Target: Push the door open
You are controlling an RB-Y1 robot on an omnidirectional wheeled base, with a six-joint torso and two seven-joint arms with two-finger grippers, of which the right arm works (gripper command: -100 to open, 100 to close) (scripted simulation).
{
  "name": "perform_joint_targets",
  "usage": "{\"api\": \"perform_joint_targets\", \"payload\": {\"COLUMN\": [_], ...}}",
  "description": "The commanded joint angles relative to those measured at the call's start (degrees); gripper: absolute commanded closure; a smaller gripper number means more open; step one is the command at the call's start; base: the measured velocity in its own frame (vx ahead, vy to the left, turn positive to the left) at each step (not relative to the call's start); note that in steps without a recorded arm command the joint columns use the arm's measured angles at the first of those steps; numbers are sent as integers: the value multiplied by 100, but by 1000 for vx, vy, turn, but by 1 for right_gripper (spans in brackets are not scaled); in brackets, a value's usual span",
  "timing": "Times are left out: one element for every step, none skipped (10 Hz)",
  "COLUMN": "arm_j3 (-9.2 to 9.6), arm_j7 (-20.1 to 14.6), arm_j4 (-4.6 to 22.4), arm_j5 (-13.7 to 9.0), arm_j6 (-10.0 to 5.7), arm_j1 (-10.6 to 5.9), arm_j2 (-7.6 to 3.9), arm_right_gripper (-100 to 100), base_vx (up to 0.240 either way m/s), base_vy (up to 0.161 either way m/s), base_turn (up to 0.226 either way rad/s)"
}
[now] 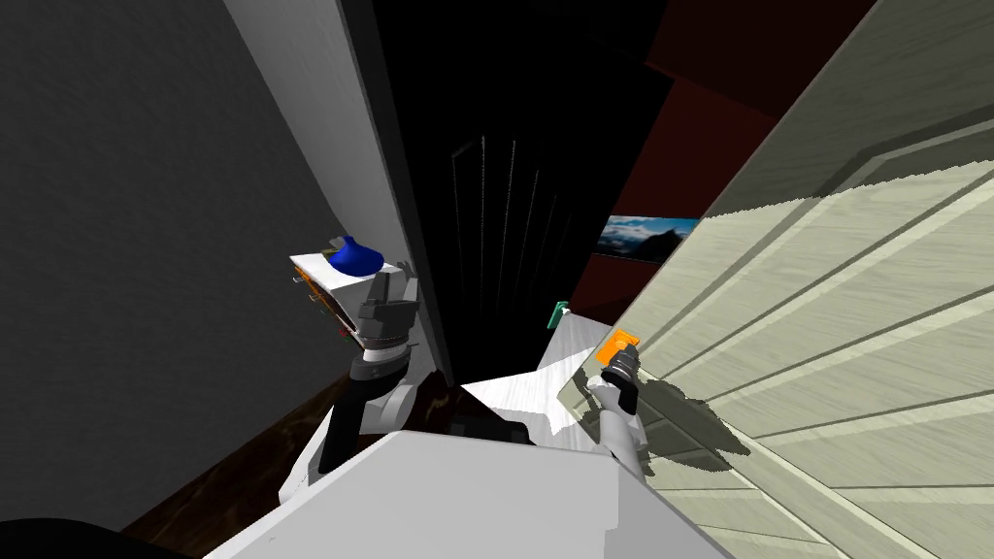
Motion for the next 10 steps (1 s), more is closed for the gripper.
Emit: {"api": "perform_joint_targets", "payload": {"arm_j3": [-160,-259,-383,-321,-321,-321,-321,-321,-321,-321], "arm_j7": [42,67,100,109,109,109,109,109,109,109], "arm_j4": [55,89,132,6,6,6,6,6,6,6], "arm_j5": [-38,-61,-90,-65,-65,-65,-65,-65,-65,-65], "arm_j6": [-57,-96,-145,-81,-81,-81,-81,-81,-81,-81], "arm_j1": [1,-3,-7,0,0,0,0,0,0,0], "arm_j2": [-61,-54,-8,42,42,42,42,42,42,42], "arm_right_gripper": [-100,-100,-100,-100,100,100,100,100,100,100], "base_vx": [144,140,114,48,-3,-16,-16,-13,-9,0], "base_vy": [-215,-226,-201,-92,8,36,30,19,9,0], "base_turn": [171,236,269,58,-49,-19,-5,-1,1,0]}}
